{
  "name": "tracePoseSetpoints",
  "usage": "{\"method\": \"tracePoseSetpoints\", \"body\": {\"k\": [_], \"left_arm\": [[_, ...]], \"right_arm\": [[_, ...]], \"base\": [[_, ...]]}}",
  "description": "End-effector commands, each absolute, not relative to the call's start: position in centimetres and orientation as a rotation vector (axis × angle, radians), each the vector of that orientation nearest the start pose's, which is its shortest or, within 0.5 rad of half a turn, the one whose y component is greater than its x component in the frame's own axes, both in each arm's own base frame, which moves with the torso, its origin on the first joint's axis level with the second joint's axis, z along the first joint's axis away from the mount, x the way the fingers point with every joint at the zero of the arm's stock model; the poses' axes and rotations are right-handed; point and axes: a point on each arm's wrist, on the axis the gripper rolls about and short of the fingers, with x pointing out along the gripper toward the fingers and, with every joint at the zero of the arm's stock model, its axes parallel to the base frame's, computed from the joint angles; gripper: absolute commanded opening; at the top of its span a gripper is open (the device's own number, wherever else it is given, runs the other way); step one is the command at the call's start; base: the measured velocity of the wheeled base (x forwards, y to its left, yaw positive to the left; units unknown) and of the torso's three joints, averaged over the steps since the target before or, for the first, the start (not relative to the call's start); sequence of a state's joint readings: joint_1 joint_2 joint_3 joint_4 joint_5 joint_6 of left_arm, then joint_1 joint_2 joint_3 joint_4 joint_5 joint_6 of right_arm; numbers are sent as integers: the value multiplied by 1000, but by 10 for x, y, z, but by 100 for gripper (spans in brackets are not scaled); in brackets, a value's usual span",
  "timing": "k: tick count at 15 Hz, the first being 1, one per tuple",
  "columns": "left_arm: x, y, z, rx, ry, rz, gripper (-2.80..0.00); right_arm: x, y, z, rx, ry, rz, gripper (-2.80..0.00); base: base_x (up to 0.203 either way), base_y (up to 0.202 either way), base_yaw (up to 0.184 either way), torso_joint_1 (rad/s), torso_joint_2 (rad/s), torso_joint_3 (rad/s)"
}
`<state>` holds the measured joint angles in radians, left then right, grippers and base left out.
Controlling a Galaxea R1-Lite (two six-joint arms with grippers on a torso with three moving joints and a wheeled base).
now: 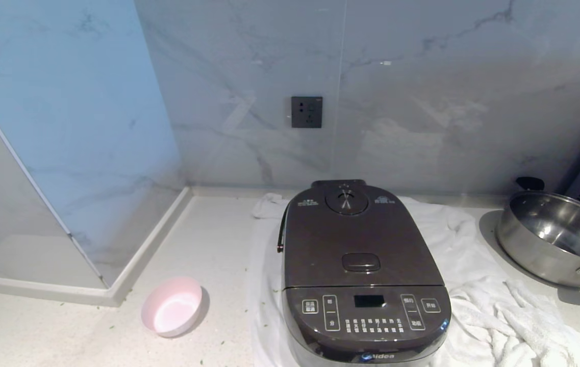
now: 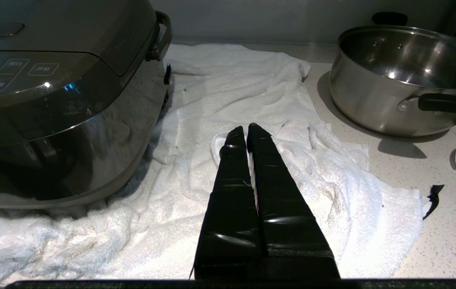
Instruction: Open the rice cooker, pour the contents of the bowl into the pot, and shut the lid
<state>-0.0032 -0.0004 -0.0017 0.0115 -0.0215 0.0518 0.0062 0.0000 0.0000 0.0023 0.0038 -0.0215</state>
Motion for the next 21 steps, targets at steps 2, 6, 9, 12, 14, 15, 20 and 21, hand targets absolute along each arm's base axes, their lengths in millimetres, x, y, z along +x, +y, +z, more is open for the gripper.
{"method": "tracePoseSetpoints", "body": {"k": [2,6,9,12,14,15,20,21], "left_arm": [[-23,0,75,52,10,-25,-280],[-23,0,75,51,10,-25,-280],[-23,0,75,51,12,-25,-280],[-23,0,75,51,11,-25,-280],[-23,0,75,51,12,-25,-280],[-23,0,75,51,12,-25,-280],[-23,0,75,47,10,-23,-280],[-23,0,75,47,12,-23,-280]], "right_arm": [[-23,0,75,-21,1,11,-280],[-23,0,75,-20,2,11,-280],[-23,0,75,-15,3,10,-280],[-23,0,75,-12,3,11,-280],[-23,0,75,-12,3,10,-280],[-23,0,75,-12,3,9,-280],[-23,0,75,-11,3,9,-280],[-23,0,75,-11,3,8,-280]], "base": [[0,0,0,0,0,0],[0,0,0,0,0,0],[0,0,0,0,0,0],[0,0,0,0,0,0],[0,0,0,0,0,0],[0,0,0,0,0,0],[0,0,0,0,0,0],[0,0,0,0,0,0]]}}
